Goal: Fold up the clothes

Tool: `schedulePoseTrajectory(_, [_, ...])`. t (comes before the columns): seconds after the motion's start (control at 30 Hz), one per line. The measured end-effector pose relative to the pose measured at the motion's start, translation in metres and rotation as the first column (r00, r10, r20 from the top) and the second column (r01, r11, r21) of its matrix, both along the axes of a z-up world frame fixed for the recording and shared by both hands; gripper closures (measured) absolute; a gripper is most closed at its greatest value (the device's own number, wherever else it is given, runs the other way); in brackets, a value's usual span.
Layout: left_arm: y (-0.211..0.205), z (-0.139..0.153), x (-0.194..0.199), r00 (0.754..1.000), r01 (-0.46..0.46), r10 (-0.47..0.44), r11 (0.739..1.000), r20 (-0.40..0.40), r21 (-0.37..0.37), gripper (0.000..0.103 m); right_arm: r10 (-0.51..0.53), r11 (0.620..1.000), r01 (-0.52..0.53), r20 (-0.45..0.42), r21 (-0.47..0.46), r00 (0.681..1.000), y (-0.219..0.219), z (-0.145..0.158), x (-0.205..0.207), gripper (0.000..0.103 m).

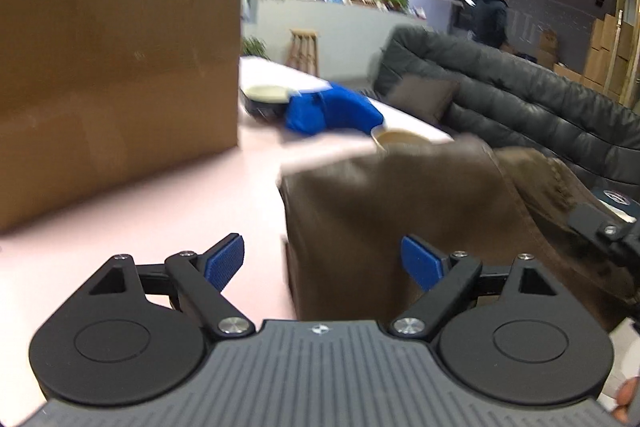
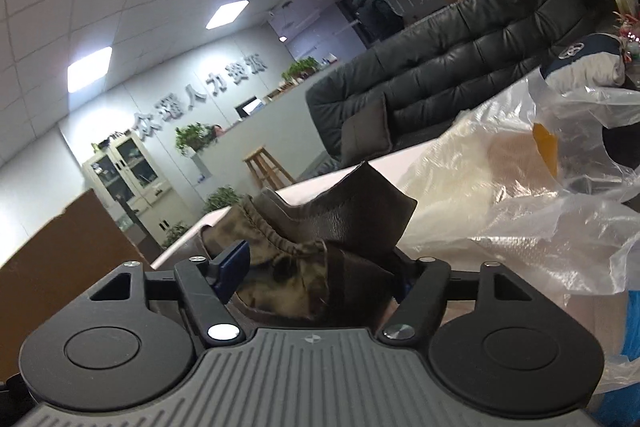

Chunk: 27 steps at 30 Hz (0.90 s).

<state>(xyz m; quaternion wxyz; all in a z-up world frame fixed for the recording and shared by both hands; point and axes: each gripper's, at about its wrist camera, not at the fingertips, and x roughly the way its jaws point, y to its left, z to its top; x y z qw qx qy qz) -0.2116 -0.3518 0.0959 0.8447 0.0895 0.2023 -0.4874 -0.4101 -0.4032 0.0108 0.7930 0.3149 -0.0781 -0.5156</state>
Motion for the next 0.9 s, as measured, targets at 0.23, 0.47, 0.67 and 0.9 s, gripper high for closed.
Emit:
schedulePoseTrajectory(0.23, [0.021,0.023,-0.014,0.988,0.028,-0.023,0.999,0.152,-0.034,0.018,-0.061,0.983,0.057,-0.016,-0.177,0.998,0.039,0.042,-0.010,0.020])
schedulePoseTrajectory(0.47, [-0.004,0.005,-0.030,0.972,0.029,-0.039,0.999,0.234,0.045,0.017,0.096,0.936,-0.115,-0.073,-0.333,0.993,0.057,0.070,-0.018,0.024])
schedulePoseTrajectory(0.67, [-0.012,-0.008,-0.037,0.952,-0.007,-0.012,0.998,0.304,0.062,0.017,0.255,0.951,-0.281,-0.188,-0.131,0.949,0.051,0.035,0.012,0.046])
schedulePoseTrajectory(0.9, [-0.019,-0.017,-0.023,0.970,0.003,-0.023,0.996,0.241,0.084,0.017,0.301,0.953,-0.299,-0.188,0.041,0.935,0.024,-0.017,0.025,0.046])
